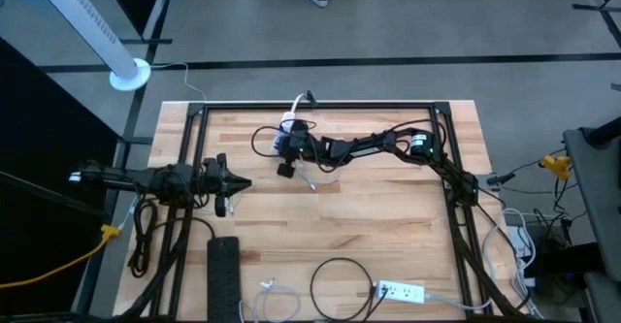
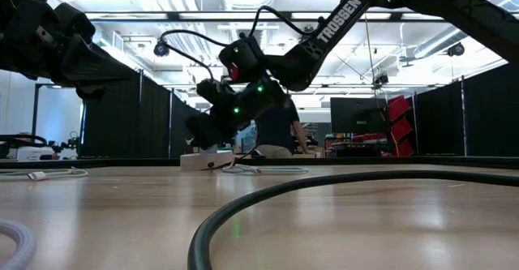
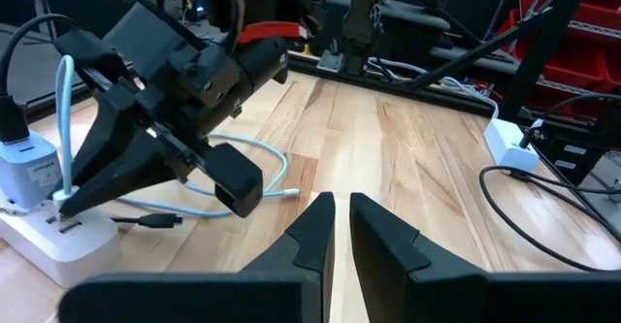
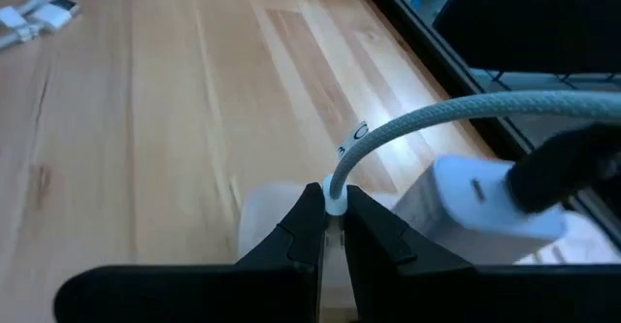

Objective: Plug in charger cables
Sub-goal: Insert the top white charger cable into the top white outlet extension

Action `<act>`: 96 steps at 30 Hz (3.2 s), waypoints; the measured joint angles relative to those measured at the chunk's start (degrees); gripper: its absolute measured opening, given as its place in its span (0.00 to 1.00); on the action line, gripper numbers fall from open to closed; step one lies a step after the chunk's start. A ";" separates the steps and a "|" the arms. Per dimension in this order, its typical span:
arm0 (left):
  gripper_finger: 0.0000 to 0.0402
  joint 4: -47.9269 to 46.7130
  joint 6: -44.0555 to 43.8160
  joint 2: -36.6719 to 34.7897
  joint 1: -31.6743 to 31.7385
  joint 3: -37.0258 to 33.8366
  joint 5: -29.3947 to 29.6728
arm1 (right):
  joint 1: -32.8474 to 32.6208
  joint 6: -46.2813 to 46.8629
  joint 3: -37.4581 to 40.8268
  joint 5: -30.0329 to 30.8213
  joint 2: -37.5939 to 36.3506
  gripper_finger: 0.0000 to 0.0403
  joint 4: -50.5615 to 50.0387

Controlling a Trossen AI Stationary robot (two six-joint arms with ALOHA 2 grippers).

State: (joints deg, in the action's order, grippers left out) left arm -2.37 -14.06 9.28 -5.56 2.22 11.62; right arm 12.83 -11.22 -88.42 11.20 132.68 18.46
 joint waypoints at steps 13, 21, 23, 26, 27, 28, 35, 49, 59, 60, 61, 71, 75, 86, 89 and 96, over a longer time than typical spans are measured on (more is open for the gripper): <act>0.06 0.07 0.00 0.00 0.00 -0.02 0.02 | -0.06 1.35 0.21 -0.66 0.94 0.04 2.07; 0.06 0.09 0.02 -0.02 0.00 -0.02 0.02 | 0.10 1.15 -0.01 -0.67 0.81 0.04 2.65; 0.06 0.11 0.02 -0.02 0.00 -0.02 0.00 | 0.23 1.35 0.24 -0.67 0.76 0.04 2.67; 0.06 0.11 0.12 -0.02 0.00 -0.02 0.02 | 0.33 1.43 0.26 -0.65 0.95 0.04 3.10; 0.06 0.13 0.22 0.00 0.00 -0.02 0.02 | 0.37 1.44 0.28 -0.67 0.96 0.04 2.99; 0.06 0.13 0.22 0.00 0.00 -0.02 0.02 | 0.40 1.44 0.32 -0.65 1.03 0.04 3.02; 0.06 0.20 0.20 -0.01 0.02 -0.02 0.04 | 0.44 2.37 0.32 -0.59 2.29 0.04 5.08; 0.06 0.24 -0.42 0.23 0.02 -0.02 -0.02 | 1.22 11.51 -1.56 -2.17 1.69 0.04 -1.14; 0.06 0.93 -0.63 0.48 0.00 -0.11 -0.18 | 1.23 14.11 -4.97 -3.10 1.62 0.04 -8.86; 0.06 0.94 -0.69 0.50 0.00 -0.11 -0.44 | 1.30 14.01 -4.97 -3.36 1.62 0.04 -8.94; 0.06 1.04 -0.79 0.51 0.00 -0.11 -0.65 | 1.38 13.99 -4.97 -3.70 1.62 0.04 -8.99; 0.06 2.51 -2.14 0.80 -0.02 -0.11 -1.80 | 1.49 12.07 -7.85 -4.90 1.46 0.04 -16.64; 0.06 5.09 -2.14 0.88 -0.02 -0.11 -2.14 | 1.49 11.62 -7.83 -5.00 1.46 0.04 -16.83; 0.06 13.90 -0.81 2.05 -0.02 -0.11 -3.31 | 1.19 9.49 -8.01 -5.46 1.42 0.04 -16.55; 0.06 18.34 0.53 2.85 -0.02 -0.11 -3.14 | 1.08 9.01 -8.22 -5.78 1.09 0.04 -17.16; 0.06 22.11 2.51 5.06 -0.02 -0.11 -3.10 | 0.58 8.48 -8.16 -6.36 -0.27 0.04 -18.82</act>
State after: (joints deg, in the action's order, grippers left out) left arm 19.74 -11.55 14.33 -5.58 2.11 8.51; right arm 13.42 -2.74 -96.57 4.83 132.41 -0.36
